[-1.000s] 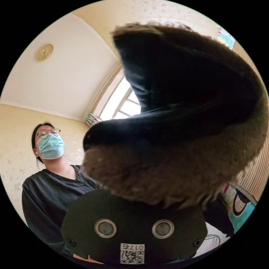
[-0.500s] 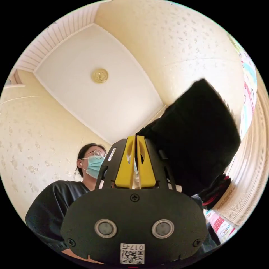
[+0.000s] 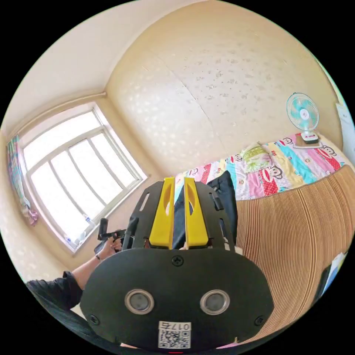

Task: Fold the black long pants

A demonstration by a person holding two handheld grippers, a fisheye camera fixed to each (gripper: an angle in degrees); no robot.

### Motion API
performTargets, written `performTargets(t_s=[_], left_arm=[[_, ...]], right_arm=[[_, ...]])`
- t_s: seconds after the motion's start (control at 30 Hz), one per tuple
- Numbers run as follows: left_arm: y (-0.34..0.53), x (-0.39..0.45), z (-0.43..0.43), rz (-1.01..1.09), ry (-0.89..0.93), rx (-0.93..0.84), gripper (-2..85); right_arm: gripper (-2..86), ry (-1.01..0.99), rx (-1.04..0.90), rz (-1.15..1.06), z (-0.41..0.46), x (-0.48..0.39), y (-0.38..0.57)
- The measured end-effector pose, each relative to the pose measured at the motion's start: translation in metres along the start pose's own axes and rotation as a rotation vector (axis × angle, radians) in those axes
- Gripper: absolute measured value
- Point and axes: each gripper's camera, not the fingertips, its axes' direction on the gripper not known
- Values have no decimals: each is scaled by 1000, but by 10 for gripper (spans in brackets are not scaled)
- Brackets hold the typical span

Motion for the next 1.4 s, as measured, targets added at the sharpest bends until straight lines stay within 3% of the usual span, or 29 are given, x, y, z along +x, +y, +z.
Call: performTargets(t_s=[0.13, 0.27, 0.4, 0.5, 0.6, 0.73, 0.83, 1.03, 1.13, 1.2, 1.3, 1.4], left_arm=[[113, -45, 50, -37, 39, -129, 105], [227, -53, 52, -77, 27, -82, 105], [300, -21, 39, -115, 59, 1, 103], [313, 25, 70, -45, 181, -58, 101], [308, 78, 139, 82, 249, -235, 101], [296, 123, 215, 178, 165, -428, 111], [285, 130, 251, 171, 97, -527, 111], [270, 117, 222, 145, 541, -359, 53], [280, 121, 192, 197, 370, -360, 40], [290, 126, 176, 198, 142, -402, 34], [302, 126, 155, 188, 39, -368, 31], [309, 114, 138, 154, -11, -344, 31]], right_arm=[[52, 77, -206, -45, 44, 21, 128], [64, 95, -407, 149, 61, 59, 272], [84, 49, -423, 350, 31, 60, 375], [93, -9, -388, 409, 16, 39, 419], [93, -19, -455, 414, 30, 14, 442], [67, 83, -523, 422, 55, -4, 448], [38, -105, -453, 360, 47, -21, 423], [21, -246, -286, 146, 9, -65, 384], [23, -201, -351, 113, 16, -67, 385], [28, 2, -540, 102, 44, -71, 398], [36, 185, -675, 20, 77, -87, 423], [49, 194, -690, 56, 92, -88, 438]])
